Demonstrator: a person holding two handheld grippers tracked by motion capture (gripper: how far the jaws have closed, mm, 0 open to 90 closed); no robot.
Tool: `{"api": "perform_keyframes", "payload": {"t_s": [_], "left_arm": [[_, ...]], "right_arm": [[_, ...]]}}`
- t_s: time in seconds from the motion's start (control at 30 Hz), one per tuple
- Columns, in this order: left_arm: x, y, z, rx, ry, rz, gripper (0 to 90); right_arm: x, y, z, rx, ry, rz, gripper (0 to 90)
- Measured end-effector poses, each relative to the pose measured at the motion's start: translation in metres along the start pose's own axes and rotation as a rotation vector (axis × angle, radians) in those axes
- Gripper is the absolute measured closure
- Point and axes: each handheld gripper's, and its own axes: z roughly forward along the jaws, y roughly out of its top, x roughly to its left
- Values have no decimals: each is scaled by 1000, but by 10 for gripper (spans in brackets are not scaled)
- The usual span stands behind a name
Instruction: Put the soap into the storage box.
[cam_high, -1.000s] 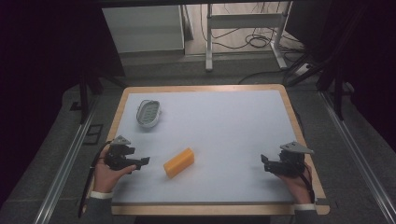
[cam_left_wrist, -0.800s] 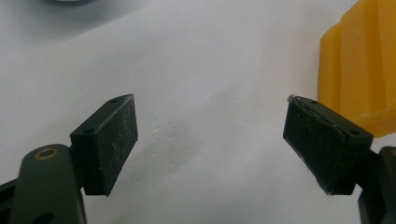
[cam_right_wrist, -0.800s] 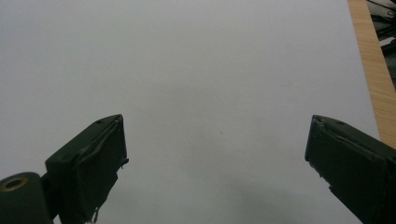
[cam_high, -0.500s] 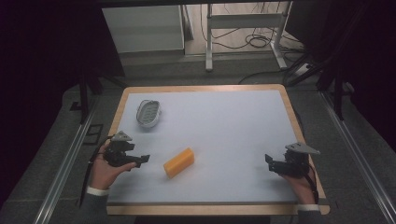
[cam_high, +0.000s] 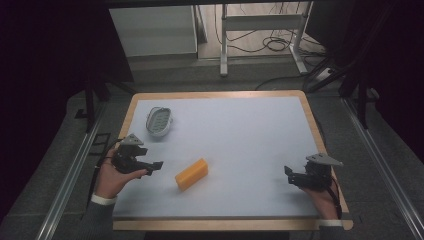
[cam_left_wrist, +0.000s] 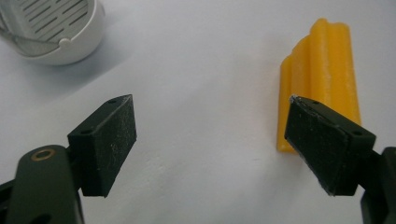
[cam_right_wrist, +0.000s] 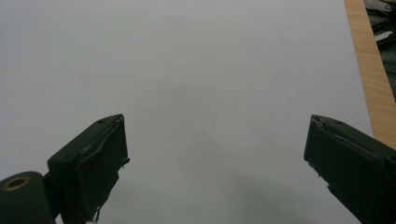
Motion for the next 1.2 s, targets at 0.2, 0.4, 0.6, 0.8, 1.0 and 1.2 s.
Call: {"api": "perform_keyframes", "payload": {"t_s": [0.2, 0.4, 0.6, 0.8, 1.0, 1.2], "left_arm": [[-8, 13, 0, 15, -7, 34, 171], [-18, 23, 5, 40, -16, 66, 170], [-25, 32, 5, 47, -18, 88, 170], [-33, 39, 7, 66, -33, 111, 168], [-38, 41, 12, 87, -40, 126, 166], [-46, 45, 18, 100, -48, 141, 165]], "right_arm": [[0, -1, 0, 3, -2, -2, 63], [-1, -1, 0, 8, -4, -2, 62], [-1, -1, 0, 7, -7, -4, 63], [-1, -1, 0, 8, -11, -3, 63], [0, -1, 0, 7, -11, -7, 63], [0, -1, -1, 8, -11, -7, 63]]}}
